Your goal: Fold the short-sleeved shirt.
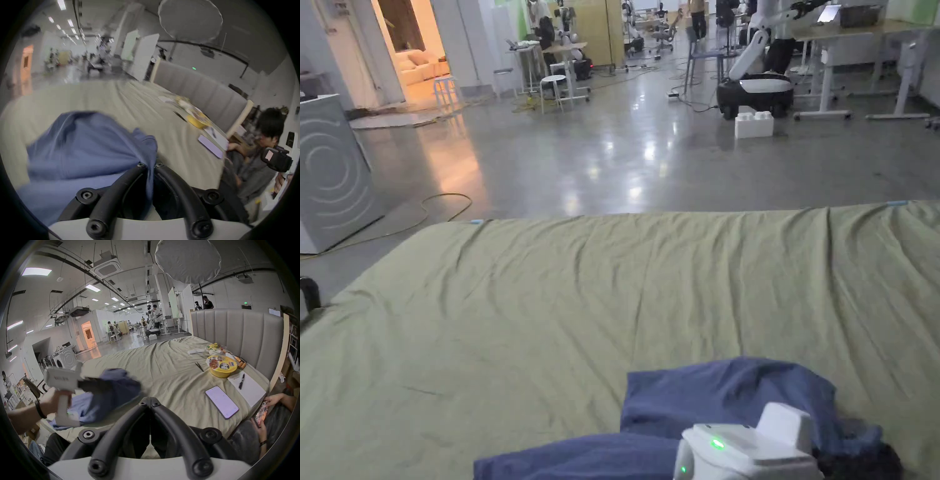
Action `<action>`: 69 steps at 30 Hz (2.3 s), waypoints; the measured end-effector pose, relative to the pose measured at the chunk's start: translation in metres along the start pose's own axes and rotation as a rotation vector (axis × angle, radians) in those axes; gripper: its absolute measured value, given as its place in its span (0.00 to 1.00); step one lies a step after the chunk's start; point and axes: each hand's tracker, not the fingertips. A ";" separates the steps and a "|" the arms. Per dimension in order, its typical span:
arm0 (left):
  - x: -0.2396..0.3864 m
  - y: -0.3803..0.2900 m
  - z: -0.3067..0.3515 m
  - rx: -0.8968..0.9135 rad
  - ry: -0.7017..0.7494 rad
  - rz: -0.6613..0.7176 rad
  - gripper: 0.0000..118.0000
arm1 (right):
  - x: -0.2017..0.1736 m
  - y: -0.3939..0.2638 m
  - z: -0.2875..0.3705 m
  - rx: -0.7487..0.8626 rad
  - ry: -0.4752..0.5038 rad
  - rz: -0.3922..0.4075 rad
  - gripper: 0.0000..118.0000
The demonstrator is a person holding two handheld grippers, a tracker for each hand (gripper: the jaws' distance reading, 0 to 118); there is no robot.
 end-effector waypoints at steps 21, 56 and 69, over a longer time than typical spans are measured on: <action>0.074 -0.039 0.216 0.514 0.480 -0.134 0.68 | -0.001 -0.002 -0.003 0.064 0.066 0.054 0.00; 0.044 -0.060 0.344 0.436 0.716 0.022 0.00 | -0.045 0.034 0.003 0.200 0.105 0.172 0.00; -0.198 -0.033 0.157 0.006 0.595 0.350 0.62 | -0.010 -0.009 -0.019 -0.037 0.058 0.082 0.00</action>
